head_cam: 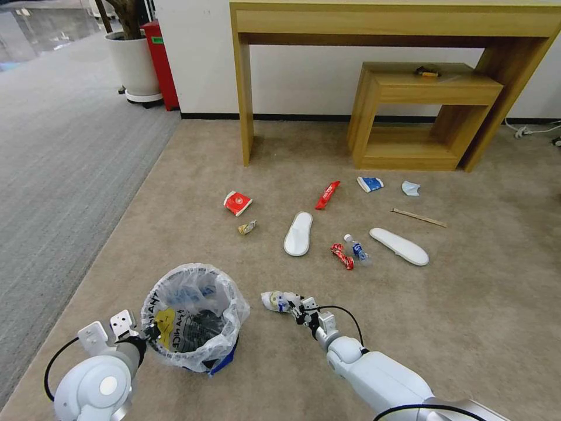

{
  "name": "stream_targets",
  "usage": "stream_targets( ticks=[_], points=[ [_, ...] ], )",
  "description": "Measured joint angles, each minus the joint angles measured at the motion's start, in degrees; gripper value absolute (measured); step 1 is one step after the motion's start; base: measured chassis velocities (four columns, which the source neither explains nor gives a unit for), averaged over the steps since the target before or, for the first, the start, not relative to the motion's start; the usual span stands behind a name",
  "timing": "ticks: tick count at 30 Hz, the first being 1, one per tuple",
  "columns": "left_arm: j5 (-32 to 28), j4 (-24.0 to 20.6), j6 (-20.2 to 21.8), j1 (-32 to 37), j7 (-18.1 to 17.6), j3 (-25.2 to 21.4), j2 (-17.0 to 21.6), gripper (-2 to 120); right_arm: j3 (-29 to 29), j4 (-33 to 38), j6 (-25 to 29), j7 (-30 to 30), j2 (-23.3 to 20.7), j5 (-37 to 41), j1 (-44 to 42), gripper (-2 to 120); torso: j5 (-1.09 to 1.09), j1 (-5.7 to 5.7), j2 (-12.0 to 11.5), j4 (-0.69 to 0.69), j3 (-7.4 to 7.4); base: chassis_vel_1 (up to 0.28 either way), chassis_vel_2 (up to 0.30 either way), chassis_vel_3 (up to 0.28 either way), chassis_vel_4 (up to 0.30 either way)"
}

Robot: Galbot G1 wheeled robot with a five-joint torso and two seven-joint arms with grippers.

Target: Pick up the trash bin and place the garbage on the floor into it.

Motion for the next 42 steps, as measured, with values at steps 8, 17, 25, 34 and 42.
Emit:
stream_targets(
  ticks=[8,17,25,34,42],
  points=[
    [0.3,0.5,0.0,0.1,0.1,-0.1,-0.1,0,0.3,1.4,0.4,0.1,-1.2,-0.2,-0.2,0,0.01,0.00,0.0,0.00,0.00,0.000,0.000,0.000,0.000],
    [1.0,1.8,0.0,-0.4,0.1,0.3,-0.4,0,1.0,10.4,-0.2,1.0,-10.4,2.3,-0.4,0,0.00,0.00,0.0,-0.02,0.00,0.000,0.000,0.000,0.000],
    [1.9,2.0,0.0,-0.5,0.3,1.2,-1.2,0,3.2,23.4,-0.8,1.0,-19.7,5.5,-1.9,0,0.02,0.00,0.0,0.01,0.00,0.000,0.000,0.000,0.000],
    [2.7,2.2,0.0,-0.3,0.4,1.6,-1.5,0,4.2,35.3,-1.0,0.0,-26.3,9.0,-3.8,0,0.01,0.00,0.0,0.00,0.00,0.000,0.000,0.000,0.000],
    [3.8,1.5,0.0,0.6,1.1,1.5,-2.0,0,-0.1,41.2,0.3,-2.0,-30.1,12.1,0.1,0,-0.01,-0.01,0.0,0.00,0.00,0.000,0.000,0.000,0.000]
  ],
)
